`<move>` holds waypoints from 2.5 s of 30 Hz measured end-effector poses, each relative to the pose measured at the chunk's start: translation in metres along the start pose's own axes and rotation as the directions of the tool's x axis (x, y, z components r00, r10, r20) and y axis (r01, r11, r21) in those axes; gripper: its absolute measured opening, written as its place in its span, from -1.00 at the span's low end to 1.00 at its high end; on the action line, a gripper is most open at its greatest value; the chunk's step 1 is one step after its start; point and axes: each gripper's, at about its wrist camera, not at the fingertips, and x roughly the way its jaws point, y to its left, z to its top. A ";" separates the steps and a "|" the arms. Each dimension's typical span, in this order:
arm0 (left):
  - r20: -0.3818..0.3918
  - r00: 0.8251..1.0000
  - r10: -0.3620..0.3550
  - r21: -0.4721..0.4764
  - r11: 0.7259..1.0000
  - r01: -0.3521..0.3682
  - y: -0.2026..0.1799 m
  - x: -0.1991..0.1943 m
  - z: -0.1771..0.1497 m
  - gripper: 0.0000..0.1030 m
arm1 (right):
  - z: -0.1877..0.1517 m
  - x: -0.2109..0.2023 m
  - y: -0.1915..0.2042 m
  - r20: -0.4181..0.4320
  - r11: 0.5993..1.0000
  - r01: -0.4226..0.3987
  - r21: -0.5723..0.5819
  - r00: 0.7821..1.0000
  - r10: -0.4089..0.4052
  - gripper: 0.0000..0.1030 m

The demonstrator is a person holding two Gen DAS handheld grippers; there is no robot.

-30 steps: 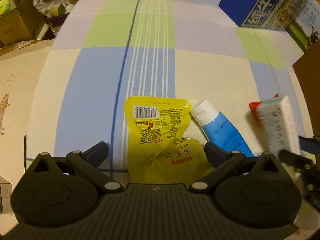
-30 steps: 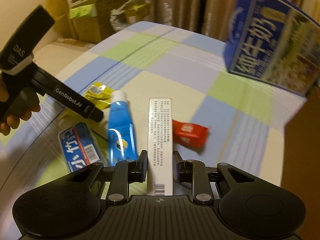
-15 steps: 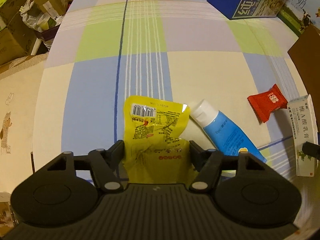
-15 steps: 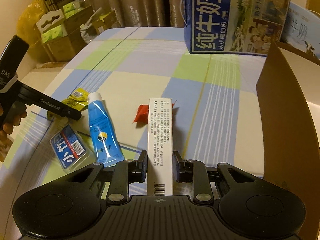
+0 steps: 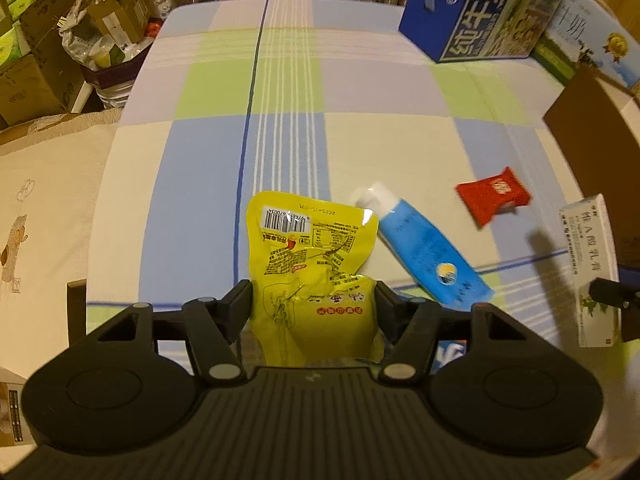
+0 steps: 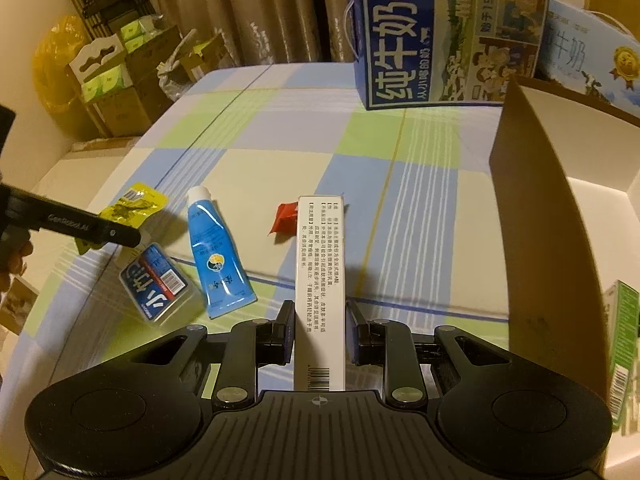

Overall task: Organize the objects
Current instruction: 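Carry the yellow packet and white toothpaste box into the cardboard box and release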

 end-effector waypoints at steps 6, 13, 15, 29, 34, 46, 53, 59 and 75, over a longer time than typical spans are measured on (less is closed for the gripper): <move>0.041 0.999 -0.025 -0.001 1.000 0.025 -0.016 -0.032 -0.017 0.16 | -0.006 -0.024 -0.001 0.030 1.000 0.002 0.018 1.000 -0.002 -0.56; 0.075 0.994 -0.077 0.033 0.997 0.074 -0.044 -0.065 -0.040 0.16 | -0.019 -0.056 -0.002 0.063 0.999 -0.002 0.045 0.998 -0.001 -0.56; 0.084 0.992 -0.096 0.050 0.995 0.092 -0.055 -0.074 -0.045 0.16 | -0.024 -0.065 -0.003 0.073 0.998 -0.007 0.056 0.997 0.003 -0.56; 0.115 0.970 -0.214 0.159 0.968 0.194 -0.143 -0.113 -0.071 0.16 | -0.060 -0.136 -0.034 0.136 0.993 -0.018 0.120 0.991 0.001 -0.56; 0.119 0.965 -0.234 0.186 0.960 0.210 -0.173 -0.120 -0.076 0.16 | -0.071 -0.157 -0.052 0.157 0.990 -0.011 0.137 0.988 -0.011 -0.56; 0.128 0.948 -0.292 0.254 0.933 0.254 -0.247 -0.127 -0.073 0.16 | -0.086 -0.198 -0.105 0.192 0.983 0.022 0.180 0.980 -0.057 -0.56; 0.131 0.938 -0.322 0.296 0.915 0.273 -0.297 -0.122 -0.065 0.16 | -0.089 -0.216 -0.143 0.205 0.977 0.045 0.210 0.975 -0.089 -0.56; 0.143 0.932 -0.333 0.324 0.906 0.273 -0.337 -0.113 -0.046 0.16 | -0.078 -0.223 -0.179 0.226 0.973 0.042 0.229 0.969 -0.095 -0.56; 0.142 0.951 -0.275 0.325 0.920 0.217 -0.411 -0.045 0.038 0.16 | -0.010 -0.170 -0.262 0.194 0.961 0.049 0.271 0.975 -0.105 -0.56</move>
